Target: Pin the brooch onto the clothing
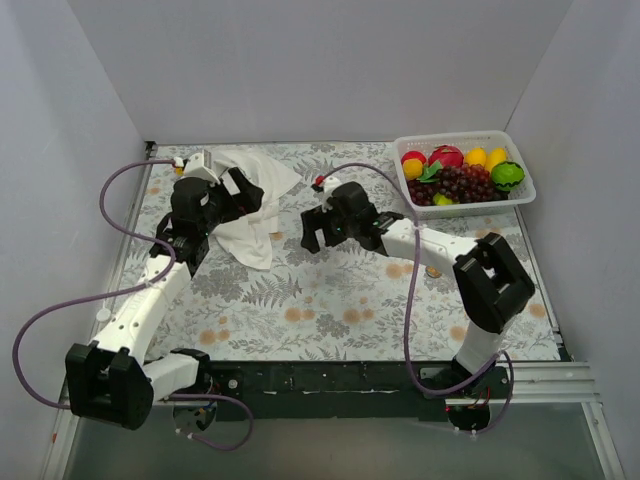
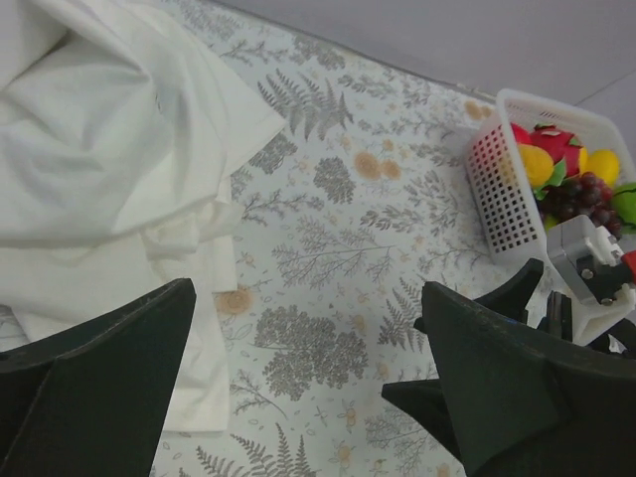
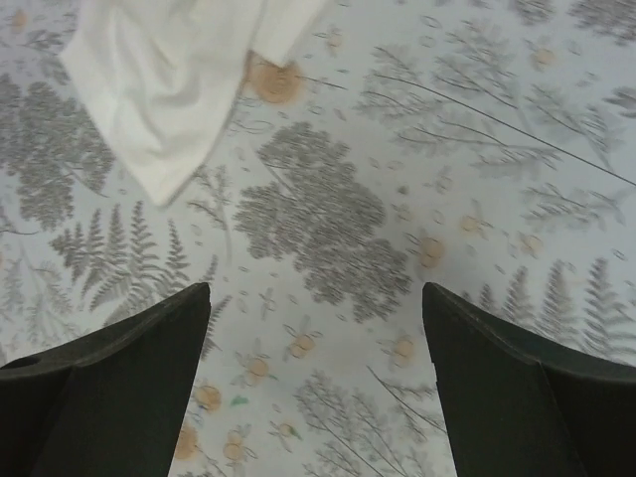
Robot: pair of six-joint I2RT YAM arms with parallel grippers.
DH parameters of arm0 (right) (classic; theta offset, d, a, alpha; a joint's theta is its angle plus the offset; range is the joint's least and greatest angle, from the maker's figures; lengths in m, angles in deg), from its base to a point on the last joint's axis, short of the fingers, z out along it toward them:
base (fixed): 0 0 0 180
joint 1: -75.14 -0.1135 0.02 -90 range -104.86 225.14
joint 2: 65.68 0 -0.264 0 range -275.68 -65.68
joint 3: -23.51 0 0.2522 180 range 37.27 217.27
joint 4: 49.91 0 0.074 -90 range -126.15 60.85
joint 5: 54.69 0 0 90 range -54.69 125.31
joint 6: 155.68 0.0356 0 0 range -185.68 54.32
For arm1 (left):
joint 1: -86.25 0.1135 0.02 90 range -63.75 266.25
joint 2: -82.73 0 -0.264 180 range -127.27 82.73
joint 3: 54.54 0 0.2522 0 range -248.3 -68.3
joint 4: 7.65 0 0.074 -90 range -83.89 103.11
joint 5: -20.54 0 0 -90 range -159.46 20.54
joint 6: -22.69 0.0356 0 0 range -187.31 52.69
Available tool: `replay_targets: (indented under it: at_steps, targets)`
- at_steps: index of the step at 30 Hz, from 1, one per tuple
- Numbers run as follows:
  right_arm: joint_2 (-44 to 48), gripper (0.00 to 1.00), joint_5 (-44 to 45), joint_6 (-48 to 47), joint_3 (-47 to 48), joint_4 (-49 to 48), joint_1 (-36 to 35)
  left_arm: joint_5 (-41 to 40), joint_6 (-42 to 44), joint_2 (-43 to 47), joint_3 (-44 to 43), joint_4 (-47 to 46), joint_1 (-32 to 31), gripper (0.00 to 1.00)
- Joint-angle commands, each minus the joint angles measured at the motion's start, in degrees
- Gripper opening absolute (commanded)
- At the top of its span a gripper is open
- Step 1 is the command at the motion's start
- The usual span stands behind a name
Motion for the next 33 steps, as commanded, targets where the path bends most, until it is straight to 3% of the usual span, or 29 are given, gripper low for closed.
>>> replay_targets:
  at_steps: [1, 10, 16, 24, 33]
  targets:
    - [-6.0, 0.93, -5.9, 1.1, 12.0, 3.1, -6.4, -2.6, -0.3, -5.3, -5.0, 8.5, 0.5, 0.98]
    - [-18.9, 0.82, -3.6, 0.7, 21.3, 3.5, -14.2, -13.2, -7.2, -11.5, -12.1, 18.9, 2.3, 0.98]
    - [-23.4, 0.74, 1.1, 0.3, 23.0, 2.5, -16.4, -8.7, -7.3, -11.9, -14.8, 21.5, 6.4, 0.98]
    - [-24.8, 0.72, 10.9, -1.4, 21.2, -2.3, -17.8, -3.4, -7.0, -11.4, -14.5, 21.3, 11.5, 0.98]
    - [-32.8, 0.66, 16.6, -5.9, 26.6, 0.4, -21.5, -0.4, -7.9, -12.5, -15.8, 23.9, 16.1, 0.98]
